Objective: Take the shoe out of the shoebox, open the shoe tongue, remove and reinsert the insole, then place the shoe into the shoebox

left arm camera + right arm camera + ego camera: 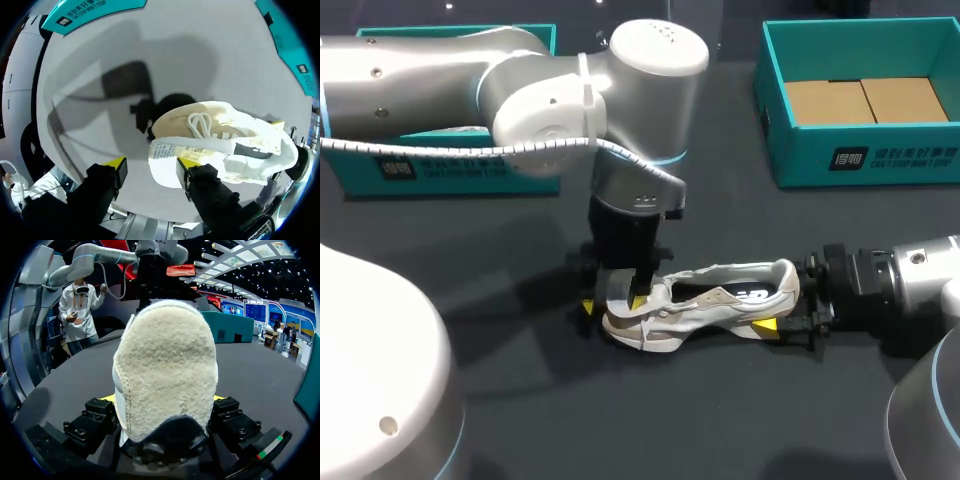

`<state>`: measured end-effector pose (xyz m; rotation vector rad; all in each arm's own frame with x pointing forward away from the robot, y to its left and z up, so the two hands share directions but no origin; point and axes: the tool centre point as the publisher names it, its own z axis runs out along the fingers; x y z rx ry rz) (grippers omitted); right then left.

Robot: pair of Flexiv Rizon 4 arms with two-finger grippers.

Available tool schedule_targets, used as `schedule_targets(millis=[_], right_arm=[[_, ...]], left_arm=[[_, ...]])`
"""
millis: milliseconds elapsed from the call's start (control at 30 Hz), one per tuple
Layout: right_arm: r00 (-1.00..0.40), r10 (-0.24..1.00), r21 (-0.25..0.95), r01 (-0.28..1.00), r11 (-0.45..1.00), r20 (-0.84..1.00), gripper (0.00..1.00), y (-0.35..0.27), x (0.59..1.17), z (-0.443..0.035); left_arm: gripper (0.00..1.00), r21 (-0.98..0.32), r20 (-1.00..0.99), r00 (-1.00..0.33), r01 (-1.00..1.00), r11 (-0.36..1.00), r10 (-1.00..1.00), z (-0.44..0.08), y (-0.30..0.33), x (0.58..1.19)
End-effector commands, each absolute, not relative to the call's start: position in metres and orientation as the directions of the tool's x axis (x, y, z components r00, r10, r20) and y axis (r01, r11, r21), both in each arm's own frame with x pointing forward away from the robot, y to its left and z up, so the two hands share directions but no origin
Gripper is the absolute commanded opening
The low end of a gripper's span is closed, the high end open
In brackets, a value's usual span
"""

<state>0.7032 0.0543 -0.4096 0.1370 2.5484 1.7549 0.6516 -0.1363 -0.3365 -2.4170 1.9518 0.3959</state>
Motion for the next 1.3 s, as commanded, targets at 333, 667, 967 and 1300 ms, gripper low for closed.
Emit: schedule_targets(millis=[333,667,967,1300], right_arm=[[-0.995,0.099,0.932,0.049,0.358,0.014,0.00,0.055,0.703,-0.410],[-0.995,0.099,0.932,0.049,0.358,0.014,0.00,0.055,0.703,-0.410],[-0.995,0.099,0.932,0.049,0.358,0.014,0.00,0.055,0.703,-0.410],[-0.995,0.099,0.932,0.049,0.358,0.014,0.00,0.055,0.703,-0.410]], left_arm=[[0.51,-0.017,-0.074,0.410,-0.912,-0.410,-0.909,-0.257,-0.157,0.642],[0.47,-0.053,0.033,0.114,-0.992,-0.116,-0.993,-0.218,-0.192,0.648],[0.00,-0.056,0.204,-0.401,-0.916,0.398,-0.893,-0.200,-0.217,0.650],[0.00,-0.108,0.227,-0.637,-0.768,0.631,-0.736,-0.197,-0.219,0.653]])
